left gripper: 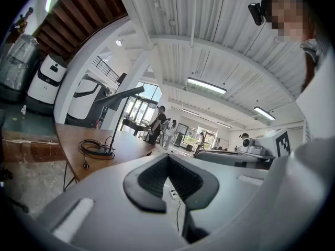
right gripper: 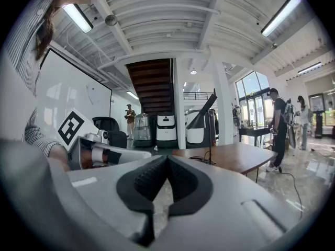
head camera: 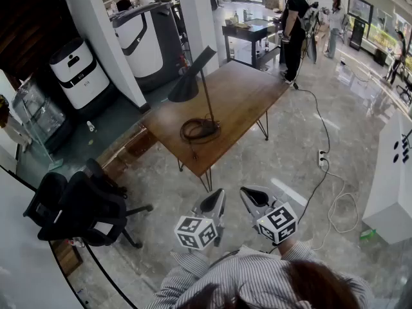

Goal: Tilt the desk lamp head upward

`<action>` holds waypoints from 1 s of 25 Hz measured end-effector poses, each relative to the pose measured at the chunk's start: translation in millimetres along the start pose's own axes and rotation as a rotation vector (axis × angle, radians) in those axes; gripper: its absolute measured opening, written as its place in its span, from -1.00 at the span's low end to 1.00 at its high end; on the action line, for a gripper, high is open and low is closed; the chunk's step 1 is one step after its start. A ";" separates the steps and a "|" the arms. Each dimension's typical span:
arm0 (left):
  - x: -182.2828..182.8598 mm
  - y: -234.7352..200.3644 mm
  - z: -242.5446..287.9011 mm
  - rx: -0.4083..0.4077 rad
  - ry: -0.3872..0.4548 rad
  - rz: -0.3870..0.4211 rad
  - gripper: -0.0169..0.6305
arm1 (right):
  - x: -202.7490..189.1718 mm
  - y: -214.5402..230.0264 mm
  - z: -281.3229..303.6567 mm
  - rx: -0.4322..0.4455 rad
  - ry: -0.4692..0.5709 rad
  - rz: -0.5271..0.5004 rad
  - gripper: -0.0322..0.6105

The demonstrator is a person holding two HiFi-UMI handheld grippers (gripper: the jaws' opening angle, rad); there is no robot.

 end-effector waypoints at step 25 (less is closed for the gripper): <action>0.7 -20.9 52.7 0.016 -0.005 -0.031 -0.94 | 2.1 62.6 13.2 0.028 0.062 0.008 -0.89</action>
Point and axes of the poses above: the fingertips, and each gripper's own axes: z forward along the fingers, y to its right, x out of its top, the point moved 9 cm from there along -z, backward along the fingers, and after that the axes turned 1 degree about z, right-handed, at the moved point
